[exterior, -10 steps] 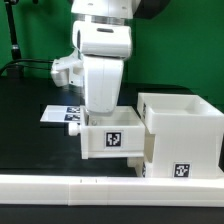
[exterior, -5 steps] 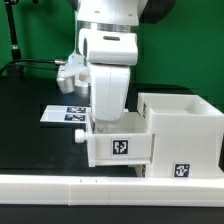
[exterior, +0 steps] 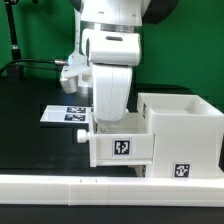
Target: Assemble drawer
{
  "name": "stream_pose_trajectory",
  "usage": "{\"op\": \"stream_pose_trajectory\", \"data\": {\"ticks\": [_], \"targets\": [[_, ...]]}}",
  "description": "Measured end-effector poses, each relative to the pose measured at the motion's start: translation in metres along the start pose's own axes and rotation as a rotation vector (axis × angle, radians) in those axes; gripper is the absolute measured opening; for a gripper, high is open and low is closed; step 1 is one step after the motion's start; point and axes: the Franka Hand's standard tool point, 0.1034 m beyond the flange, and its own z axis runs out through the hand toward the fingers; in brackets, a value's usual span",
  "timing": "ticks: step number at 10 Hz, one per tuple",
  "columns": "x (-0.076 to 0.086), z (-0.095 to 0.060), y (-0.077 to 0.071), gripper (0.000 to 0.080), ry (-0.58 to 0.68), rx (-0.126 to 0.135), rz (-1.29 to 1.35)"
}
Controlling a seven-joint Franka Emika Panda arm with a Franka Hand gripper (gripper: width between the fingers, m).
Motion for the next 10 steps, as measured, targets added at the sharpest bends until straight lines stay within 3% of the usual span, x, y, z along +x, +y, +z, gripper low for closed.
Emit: {"op": "stream_pose_trajectory", "data": {"ticks": [7, 10], "targets": [[0.003, 0.001, -0.001, 0.0044, -0.002, -0.002, 0.017], [0.004, 0.003, -0.015, 0.0044, -0.002, 0.004, 0.011]]}}
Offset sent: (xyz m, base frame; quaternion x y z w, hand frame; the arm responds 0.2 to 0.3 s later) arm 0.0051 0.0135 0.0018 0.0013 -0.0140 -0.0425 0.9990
